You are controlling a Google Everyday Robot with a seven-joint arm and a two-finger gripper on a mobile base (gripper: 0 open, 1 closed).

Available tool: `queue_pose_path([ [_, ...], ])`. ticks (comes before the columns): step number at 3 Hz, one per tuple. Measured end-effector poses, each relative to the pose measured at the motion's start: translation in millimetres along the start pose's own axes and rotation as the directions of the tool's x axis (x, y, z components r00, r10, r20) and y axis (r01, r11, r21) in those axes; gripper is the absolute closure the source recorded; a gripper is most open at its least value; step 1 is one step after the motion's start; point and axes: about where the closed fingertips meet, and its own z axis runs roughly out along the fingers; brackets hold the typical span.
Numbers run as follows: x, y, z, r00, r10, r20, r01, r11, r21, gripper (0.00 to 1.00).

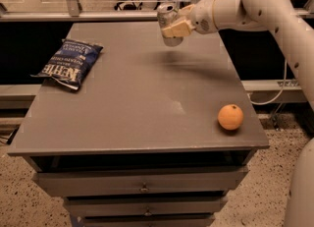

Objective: Knock 7up can over

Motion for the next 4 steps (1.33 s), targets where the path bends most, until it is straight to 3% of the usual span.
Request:
queue_pose_path([
  [1,12.0,27.3,-16.6,0.979,-0.147,-0.144,0.13,0.9845,-0.118,1.0],
  [2,29.9,52.0,-29.4,0.913,-0.291,-0.286,0.22,0.9416,-0.254,1.0],
  [3,39.0,65.6,-41.1,0.797,-0.463,-0.388,0.308,0.8642,-0.398,1.0],
  [4,40.4,71.8,-44.3,0.717,-0.561,-0.413,0.349,0.8024,-0.484,1.0],
])
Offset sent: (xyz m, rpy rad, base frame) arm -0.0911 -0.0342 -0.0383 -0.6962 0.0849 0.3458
